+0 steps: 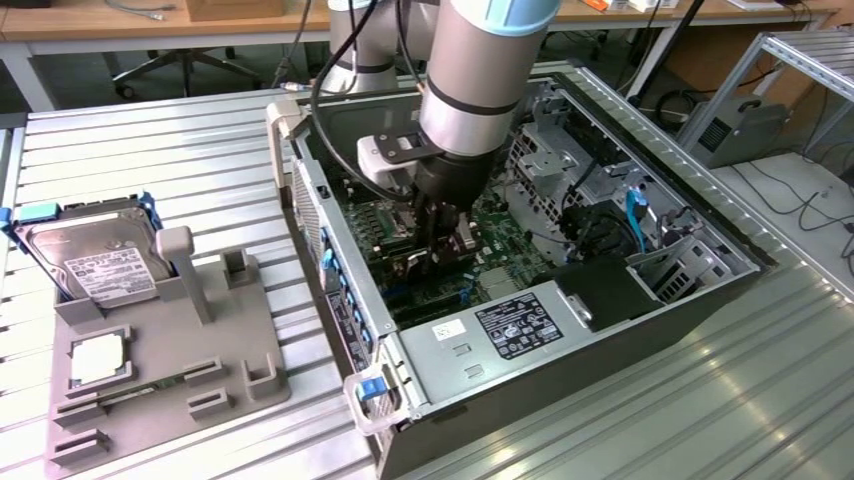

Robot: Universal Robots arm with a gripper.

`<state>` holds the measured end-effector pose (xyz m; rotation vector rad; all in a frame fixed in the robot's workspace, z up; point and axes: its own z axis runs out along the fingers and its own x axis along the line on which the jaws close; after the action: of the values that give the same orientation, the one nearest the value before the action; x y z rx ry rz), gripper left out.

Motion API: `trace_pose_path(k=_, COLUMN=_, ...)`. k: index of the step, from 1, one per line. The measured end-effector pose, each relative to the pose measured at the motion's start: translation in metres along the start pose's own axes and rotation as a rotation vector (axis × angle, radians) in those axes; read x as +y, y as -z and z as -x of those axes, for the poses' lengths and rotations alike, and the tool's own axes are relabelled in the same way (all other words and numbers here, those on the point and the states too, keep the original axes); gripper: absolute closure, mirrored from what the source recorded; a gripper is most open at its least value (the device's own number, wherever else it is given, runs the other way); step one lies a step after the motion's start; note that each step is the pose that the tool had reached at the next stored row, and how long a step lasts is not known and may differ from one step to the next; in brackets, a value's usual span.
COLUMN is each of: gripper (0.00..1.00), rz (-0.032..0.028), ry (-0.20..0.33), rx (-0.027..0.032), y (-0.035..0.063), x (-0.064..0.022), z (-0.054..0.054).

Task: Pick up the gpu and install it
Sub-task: 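Insert the gpu into the slot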

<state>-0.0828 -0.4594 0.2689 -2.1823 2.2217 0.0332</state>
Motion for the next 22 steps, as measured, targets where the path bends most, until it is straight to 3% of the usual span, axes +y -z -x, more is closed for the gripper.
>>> trace_pose_path(k=10, gripper=0.59, rz=0.0, ry=0.0, rx=0.0, y=0.0022, x=0.0, z=0.0001)
trace_pose_path(k=12, gripper=0.67, rz=0.0, ry=0.0, rx=0.0, y=0.0022, x=0.0, z=0.0001)
trace_pose_path(k=14, gripper=0.67, rz=0.0, ry=0.0, rx=0.0001, y=0.0022, x=0.0, z=0.0001)
trace_pose_path(k=15, gripper=0.74, rz=0.0, ry=0.0, rx=0.0, y=0.0022, x=0.0, z=0.0001)
trace_pose_path(k=22, gripper=0.74, rz=0.0, ry=0.0, rx=0.0, y=0.0022, x=0.0, z=0.0001)
